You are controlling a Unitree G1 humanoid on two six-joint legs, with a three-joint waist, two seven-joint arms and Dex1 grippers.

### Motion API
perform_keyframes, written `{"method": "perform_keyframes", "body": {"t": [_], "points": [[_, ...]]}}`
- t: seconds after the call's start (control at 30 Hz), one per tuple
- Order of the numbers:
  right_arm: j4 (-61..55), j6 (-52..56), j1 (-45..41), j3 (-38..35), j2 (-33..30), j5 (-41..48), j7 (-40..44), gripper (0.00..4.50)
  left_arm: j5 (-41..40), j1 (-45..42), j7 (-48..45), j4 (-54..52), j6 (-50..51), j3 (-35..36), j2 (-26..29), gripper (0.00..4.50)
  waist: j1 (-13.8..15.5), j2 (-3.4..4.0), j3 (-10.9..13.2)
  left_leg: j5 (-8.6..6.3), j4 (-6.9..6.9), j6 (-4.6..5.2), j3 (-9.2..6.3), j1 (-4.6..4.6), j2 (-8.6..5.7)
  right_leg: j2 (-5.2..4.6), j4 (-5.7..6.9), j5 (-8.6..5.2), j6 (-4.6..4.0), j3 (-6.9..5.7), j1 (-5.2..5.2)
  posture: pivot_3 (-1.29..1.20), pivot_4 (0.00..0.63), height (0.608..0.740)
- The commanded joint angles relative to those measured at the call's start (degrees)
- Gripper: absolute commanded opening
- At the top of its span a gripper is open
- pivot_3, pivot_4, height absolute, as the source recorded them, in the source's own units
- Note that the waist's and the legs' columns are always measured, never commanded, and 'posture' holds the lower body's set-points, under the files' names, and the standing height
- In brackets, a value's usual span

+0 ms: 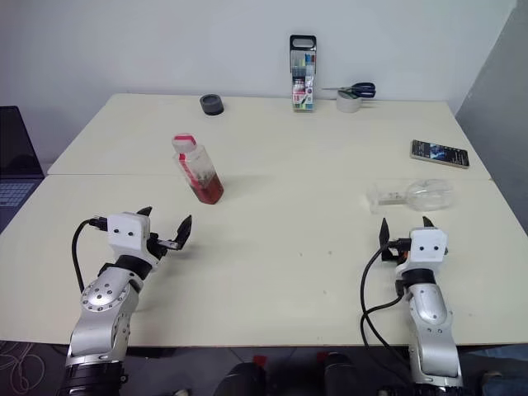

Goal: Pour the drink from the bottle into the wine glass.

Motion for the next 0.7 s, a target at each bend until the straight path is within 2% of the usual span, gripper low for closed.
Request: {"method": "perform_keyframes", "body": {"t": [0.03, 0.7], "points": [[-1.30, -0.33, -0.15, -0.77, -0.30, 0.36, 0.10, 4.50, -0.65, -0.47, -0.27, -2.36, -1.60, 0.29, -0.14, 4.48, -0.01, 0.00, 0.00, 0.00, 0.00, 0.00, 0.00, 0.00, 0.00, 0.00, 0.00, 0.00, 0.00, 0.00, 0.00, 0.00, 0.150, 0.740], [-1.35, -0.30, -0.08, -1.25, -0.25, 0.48, -0.25, 4.50, -0.57, -1.84, -0.50, -2.68, 0.96, -1.09, 0.04, 4.48, 0.00, 0.00, 0.00, 0.00, 0.00, 0.00, 0.00, 0.00, 0.00, 0.00, 0.00, 0.00, 0.00, -0.01, 0.00, 0.00, 0.150, 0.740]]}}
